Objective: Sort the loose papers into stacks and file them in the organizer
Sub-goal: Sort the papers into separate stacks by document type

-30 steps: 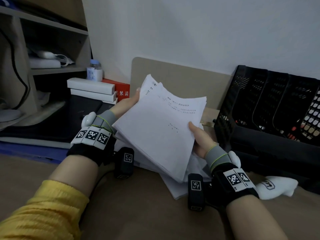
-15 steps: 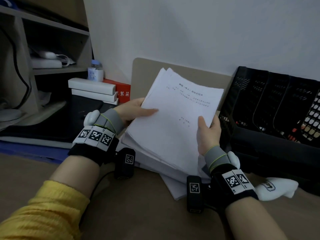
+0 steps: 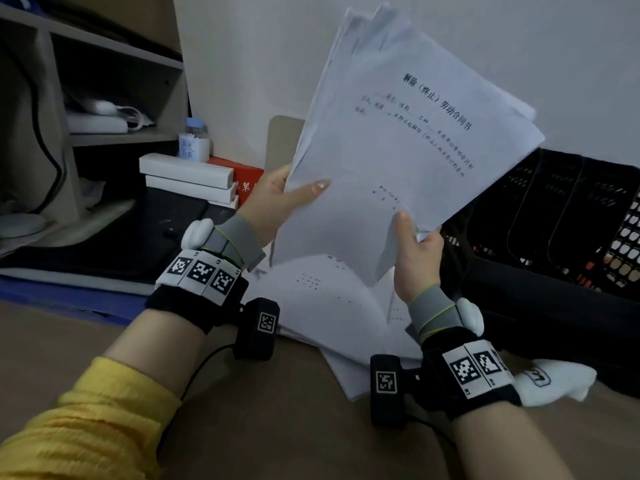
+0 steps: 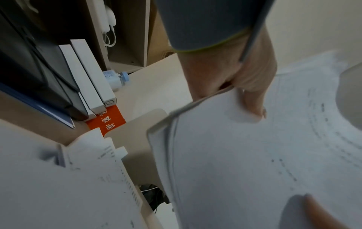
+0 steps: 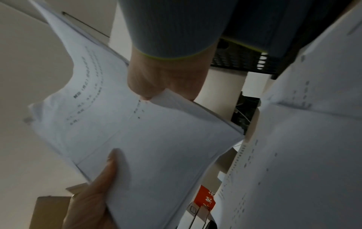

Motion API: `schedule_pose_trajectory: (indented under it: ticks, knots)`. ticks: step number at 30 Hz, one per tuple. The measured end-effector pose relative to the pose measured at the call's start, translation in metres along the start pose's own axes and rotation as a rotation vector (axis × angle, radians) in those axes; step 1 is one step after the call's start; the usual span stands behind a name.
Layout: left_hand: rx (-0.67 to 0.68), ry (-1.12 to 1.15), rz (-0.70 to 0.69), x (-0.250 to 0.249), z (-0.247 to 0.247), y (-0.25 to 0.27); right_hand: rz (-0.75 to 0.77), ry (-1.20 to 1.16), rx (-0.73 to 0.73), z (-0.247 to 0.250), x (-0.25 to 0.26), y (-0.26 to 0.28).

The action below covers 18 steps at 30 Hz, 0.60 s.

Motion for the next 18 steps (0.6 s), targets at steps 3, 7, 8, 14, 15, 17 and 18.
schedule_pose_trajectory:
  ticks: [3,7,8,14,15,17,18]
  knots:
    - [-0.102,-0.144,0.201,0.022,0.013,-0.004,-0.057,0.072,0.049,-0.008,-0.001,0.002]
    - [-0.002,-0.268,0.418,0.058,0.030,-0.013,-0.152,0.122,0.135,-0.011,-0.020,0.001]
    - [0.024,-0.304,0.453,0.060,0.028,-0.011,-0.176,0.127,0.180,-0.012,-0.025,0.002]
    - [0.029,-0.383,0.530,0.058,0.025,-0.002,-0.296,0.186,0.283,-0.014,-0.043,0.009]
    - [0.019,-0.370,0.490,0.057,0.027,-0.005,-0.289,0.176,0.259,-0.013,-0.043,0.009]
    - [-0.012,-0.348,0.417,0.057,0.030,-0.010,-0.276,0.127,0.207,-0.011,-0.041,0.007]
    - [-0.025,-0.357,0.405,0.060,0.034,-0.014,-0.272,0.096,0.184,-0.011,-0.040,0.006]
Point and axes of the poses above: each hand's wrist, its own y-axis away from the middle knuckle, its own z-axis out of the back of the hand, x = y × z, the point moved 5 cm from there along -y, towards the middle knuckle, and after that the axes turned 14 degrees about y, right-handed, at the moved point
